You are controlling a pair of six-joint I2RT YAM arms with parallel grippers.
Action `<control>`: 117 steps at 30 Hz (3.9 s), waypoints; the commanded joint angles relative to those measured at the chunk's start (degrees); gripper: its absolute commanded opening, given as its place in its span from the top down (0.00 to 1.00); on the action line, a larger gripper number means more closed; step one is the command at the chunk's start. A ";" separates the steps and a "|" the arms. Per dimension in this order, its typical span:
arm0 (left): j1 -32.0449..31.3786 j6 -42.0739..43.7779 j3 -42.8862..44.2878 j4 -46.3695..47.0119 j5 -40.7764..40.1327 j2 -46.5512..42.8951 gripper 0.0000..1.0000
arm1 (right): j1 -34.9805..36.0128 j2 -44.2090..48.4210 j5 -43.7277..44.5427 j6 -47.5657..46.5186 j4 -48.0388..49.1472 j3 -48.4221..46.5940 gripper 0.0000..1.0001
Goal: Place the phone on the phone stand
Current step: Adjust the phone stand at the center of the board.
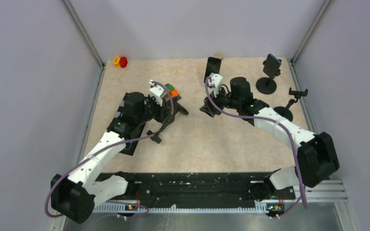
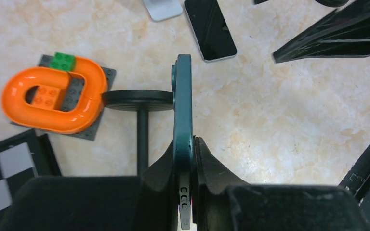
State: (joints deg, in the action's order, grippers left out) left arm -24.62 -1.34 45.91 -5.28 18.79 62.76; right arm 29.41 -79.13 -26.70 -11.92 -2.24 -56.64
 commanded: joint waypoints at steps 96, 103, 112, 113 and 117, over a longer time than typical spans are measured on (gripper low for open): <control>5.99 -2.68 25.64 -3.22 30.22 2.47 1.00 | -2.76 -42.96 -20.97 38.61 24.36 -4.29 0.60; 5.99 -2.21 25.39 -3.39 29.97 2.85 1.00 | -3.30 -39.57 -19.43 34.61 20.90 -3.70 0.44; 5.99 -2.76 24.24 -1.97 30.21 2.53 1.00 | -3.30 -33.25 -15.46 27.13 14.58 -3.11 0.25; 5.99 -2.92 24.13 -1.75 30.29 2.54 1.00 | -3.28 -32.69 -15.10 26.33 13.75 -3.06 0.25; 5.99 -3.42 23.55 -0.77 30.73 2.63 1.00 | -3.45 -30.47 -13.74 23.27 11.98 -2.10 0.22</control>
State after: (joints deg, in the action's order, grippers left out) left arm -18.85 -4.40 68.62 -11.57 47.77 66.17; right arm 26.70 -113.25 -44.75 17.43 14.26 -60.36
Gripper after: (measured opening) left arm 0.132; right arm 0.767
